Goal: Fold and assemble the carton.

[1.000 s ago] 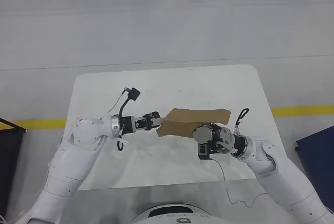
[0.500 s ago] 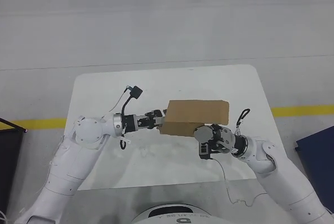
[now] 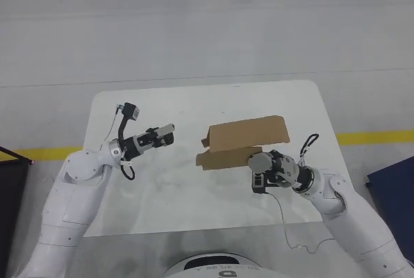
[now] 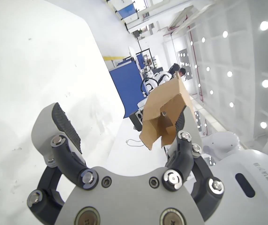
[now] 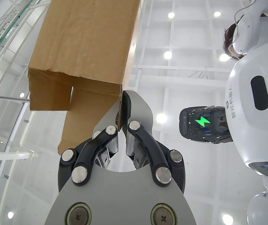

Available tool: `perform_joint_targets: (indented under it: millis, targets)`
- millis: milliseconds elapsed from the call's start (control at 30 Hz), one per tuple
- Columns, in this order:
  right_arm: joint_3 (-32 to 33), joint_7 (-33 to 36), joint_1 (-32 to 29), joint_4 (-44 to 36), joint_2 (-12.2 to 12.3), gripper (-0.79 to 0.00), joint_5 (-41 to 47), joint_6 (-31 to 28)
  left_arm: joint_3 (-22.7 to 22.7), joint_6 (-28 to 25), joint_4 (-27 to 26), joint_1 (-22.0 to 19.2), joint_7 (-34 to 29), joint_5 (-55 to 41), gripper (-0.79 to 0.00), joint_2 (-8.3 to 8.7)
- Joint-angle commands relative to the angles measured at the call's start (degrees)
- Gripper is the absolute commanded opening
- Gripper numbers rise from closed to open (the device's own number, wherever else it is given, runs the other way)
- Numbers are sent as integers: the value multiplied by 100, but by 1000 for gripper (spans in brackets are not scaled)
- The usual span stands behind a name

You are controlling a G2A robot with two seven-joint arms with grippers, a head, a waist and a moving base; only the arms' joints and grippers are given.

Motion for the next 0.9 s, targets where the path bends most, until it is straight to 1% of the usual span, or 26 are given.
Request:
perform_joint_targets:
  millis: [0,133,233,367,467,600,867]
  targets:
    - [0,-1,0,0,0,-785,0,0,-5,9,79,18,-22,-81,0,3]
    - [-7,-12,0,-5,-2,-785,-7,-24,150,65,173,1,-91,-146,0,-11]
    - [-143,-24,38,-8,-46,-785,22,-142,343,125,256,-92,-94,-173,0,-38]
    - [-264,102,105,27,-111,-785,-149,-302,659,345,267,-343,94,-37,0,-95]
    - [-281,323,102,68,-149,-785,-264,-322,931,545,231,-585,168,343,0,-130]
    - [-253,532,68,128,-184,-785,-455,-360,1240,601,170,-811,71,506,0,-176]
    - [-148,804,-13,229,-232,-785,-621,-313,1450,629,180,-929,48,552,0,-208]
